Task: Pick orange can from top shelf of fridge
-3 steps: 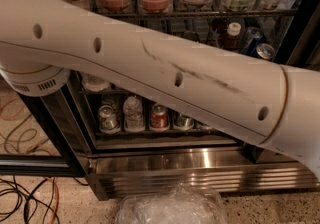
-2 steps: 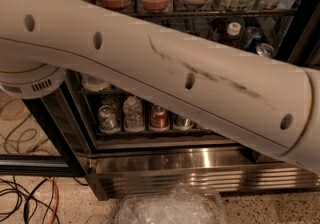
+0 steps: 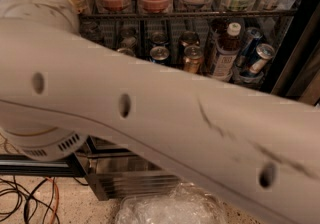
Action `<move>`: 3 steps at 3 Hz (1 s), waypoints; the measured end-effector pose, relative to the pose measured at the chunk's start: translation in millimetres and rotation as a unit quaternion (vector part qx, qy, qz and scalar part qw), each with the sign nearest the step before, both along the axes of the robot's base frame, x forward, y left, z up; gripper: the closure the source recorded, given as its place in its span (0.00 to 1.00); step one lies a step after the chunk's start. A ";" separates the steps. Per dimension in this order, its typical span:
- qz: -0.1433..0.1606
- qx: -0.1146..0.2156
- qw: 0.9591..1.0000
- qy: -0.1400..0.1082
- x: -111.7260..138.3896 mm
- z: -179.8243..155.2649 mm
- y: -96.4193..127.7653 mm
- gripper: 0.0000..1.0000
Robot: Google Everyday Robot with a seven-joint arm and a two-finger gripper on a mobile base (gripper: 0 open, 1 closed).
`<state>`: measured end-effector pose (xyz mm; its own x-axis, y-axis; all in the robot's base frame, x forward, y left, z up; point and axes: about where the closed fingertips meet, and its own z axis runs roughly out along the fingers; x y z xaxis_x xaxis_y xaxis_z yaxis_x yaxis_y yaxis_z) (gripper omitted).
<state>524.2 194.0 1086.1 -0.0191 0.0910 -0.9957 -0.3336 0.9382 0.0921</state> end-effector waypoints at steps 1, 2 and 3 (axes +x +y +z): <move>0.011 0.013 1.000 0.020 -19.6 -29.3 -20.5 1.00; 0.028 0.010 0.999 0.026 -36.2 -82.1 -66.7 1.00; 0.030 0.011 0.999 0.010 -40.6 -73.6 -66.6 1.00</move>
Offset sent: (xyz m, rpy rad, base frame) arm -0.0615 -0.1076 -0.1061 0.1113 0.0667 0.0761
